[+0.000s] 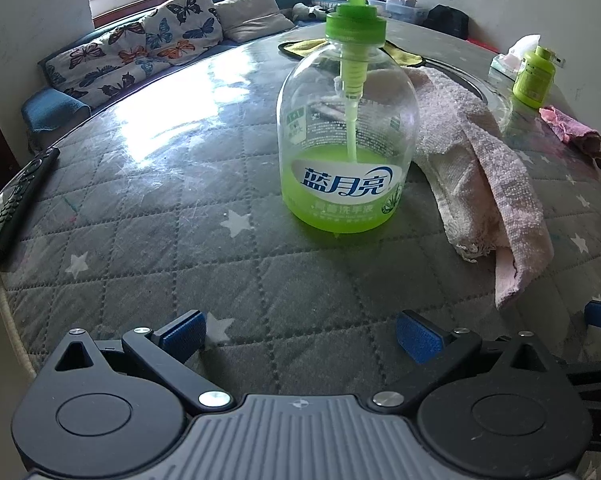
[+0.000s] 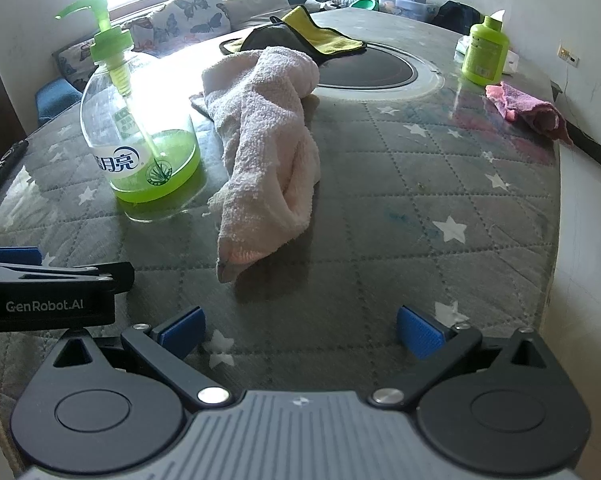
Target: Clean container
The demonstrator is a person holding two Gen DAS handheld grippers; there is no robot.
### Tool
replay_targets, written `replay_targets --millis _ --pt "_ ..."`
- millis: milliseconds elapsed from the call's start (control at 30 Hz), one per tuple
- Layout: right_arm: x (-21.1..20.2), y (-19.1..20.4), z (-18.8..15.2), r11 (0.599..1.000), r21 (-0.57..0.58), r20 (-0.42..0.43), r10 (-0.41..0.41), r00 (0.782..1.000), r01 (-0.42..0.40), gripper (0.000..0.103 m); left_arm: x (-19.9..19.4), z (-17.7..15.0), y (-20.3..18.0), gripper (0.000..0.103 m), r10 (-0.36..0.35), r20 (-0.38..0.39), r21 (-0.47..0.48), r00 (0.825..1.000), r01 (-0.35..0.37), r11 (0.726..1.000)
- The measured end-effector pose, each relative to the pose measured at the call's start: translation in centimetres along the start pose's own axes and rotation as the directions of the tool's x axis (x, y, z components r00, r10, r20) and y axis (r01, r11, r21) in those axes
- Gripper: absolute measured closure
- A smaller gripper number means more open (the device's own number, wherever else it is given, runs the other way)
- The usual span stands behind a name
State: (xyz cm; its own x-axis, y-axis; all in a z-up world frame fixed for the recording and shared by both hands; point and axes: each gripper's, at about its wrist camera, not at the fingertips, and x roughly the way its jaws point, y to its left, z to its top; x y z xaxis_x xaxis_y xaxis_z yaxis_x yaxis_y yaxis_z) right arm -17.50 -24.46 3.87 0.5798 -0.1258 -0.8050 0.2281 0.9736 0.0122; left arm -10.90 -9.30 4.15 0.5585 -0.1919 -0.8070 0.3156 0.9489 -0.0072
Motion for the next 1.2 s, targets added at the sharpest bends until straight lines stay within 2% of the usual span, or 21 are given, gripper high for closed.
replay_targets --millis 1200 --pt "-0.15 0.03 -0.2 1.0 -0.017 0.003 -0.003 1.0 0.003 0.0 -0.41 -0.36 0.41 0.0 -0.014 0.0 -0.002 1.0 0.014 1.0"
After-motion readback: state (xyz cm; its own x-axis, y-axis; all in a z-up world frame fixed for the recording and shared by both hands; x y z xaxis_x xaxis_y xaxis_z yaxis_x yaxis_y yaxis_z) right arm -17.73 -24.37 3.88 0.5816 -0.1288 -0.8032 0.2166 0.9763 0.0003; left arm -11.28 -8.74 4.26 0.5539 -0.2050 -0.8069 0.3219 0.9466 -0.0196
